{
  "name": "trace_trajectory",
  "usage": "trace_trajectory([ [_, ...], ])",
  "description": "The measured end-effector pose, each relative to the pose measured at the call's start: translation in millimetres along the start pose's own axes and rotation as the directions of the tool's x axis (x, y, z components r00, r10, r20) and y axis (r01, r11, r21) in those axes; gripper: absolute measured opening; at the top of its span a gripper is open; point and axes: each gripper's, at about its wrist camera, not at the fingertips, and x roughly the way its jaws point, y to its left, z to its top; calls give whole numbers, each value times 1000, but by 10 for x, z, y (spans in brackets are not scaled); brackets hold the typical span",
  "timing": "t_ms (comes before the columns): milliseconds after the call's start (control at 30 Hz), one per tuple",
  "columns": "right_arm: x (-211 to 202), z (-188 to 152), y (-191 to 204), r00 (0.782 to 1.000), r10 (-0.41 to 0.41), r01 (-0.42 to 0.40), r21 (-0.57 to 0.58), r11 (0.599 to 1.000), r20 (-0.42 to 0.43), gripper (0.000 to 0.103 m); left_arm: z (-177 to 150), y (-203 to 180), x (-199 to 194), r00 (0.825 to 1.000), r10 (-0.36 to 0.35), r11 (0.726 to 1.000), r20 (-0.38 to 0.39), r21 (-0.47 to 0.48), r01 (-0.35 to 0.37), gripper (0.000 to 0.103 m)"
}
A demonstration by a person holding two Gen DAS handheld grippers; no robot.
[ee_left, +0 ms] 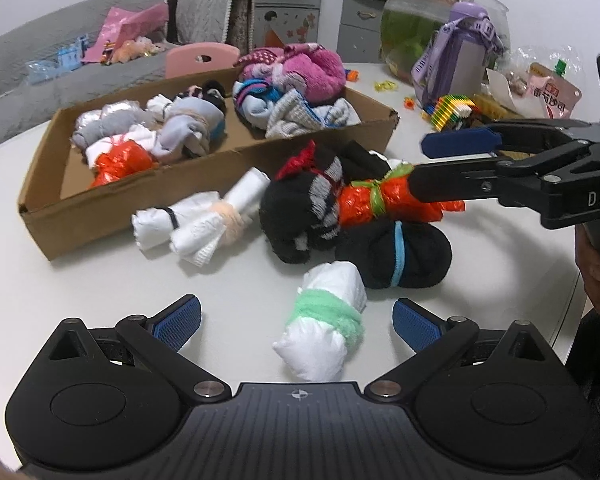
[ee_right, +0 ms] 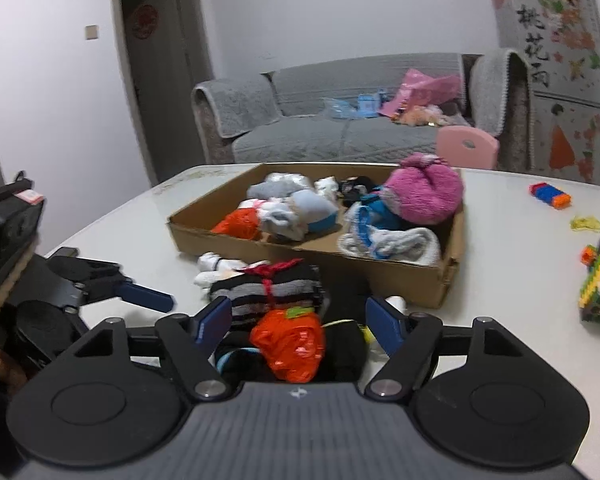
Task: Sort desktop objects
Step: 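Return both grippers to the pile toward the white-green and orange bundles, then grasp the white bundle with green band with the left gripper while the right grasps the orange bag bundle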
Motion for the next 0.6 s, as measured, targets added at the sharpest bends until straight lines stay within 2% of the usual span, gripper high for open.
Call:
trace_trajectory([
  [100,59,1,24,1000,17,-17,-8,1000,-16,70,16,-46,22,1000,-6,1000,8,9,6,102],
  [200,137,-4,23,999,39,-39,0,999,-36,62,15,-99,46,1000,3,1000,10,30,-3,102],
  [367,246,-54,17,995,49,-48,15,999,-85,41,-31,-167,30,999,25,998,20,57,-26,96],
  [433,226,-62,42,995,53,-52,14,999,-86,34,-39,-168,5,999,31,998,31,48,-33,89],
  [467,231,-65,37,994,59,-57,22,998,-90,31,-42,-164,-13,999,32,999,37,41,-34,82],
  [533,235,-81,41,993,64,-61,30,998,-101,31,-44,-152,-53,998,38,999,44,28,-39,68],
  [600,201,-84,45,994,52,-49,30,998,-95,30,-45,-124,-92,998,52,999,46,8,-52,47],
])
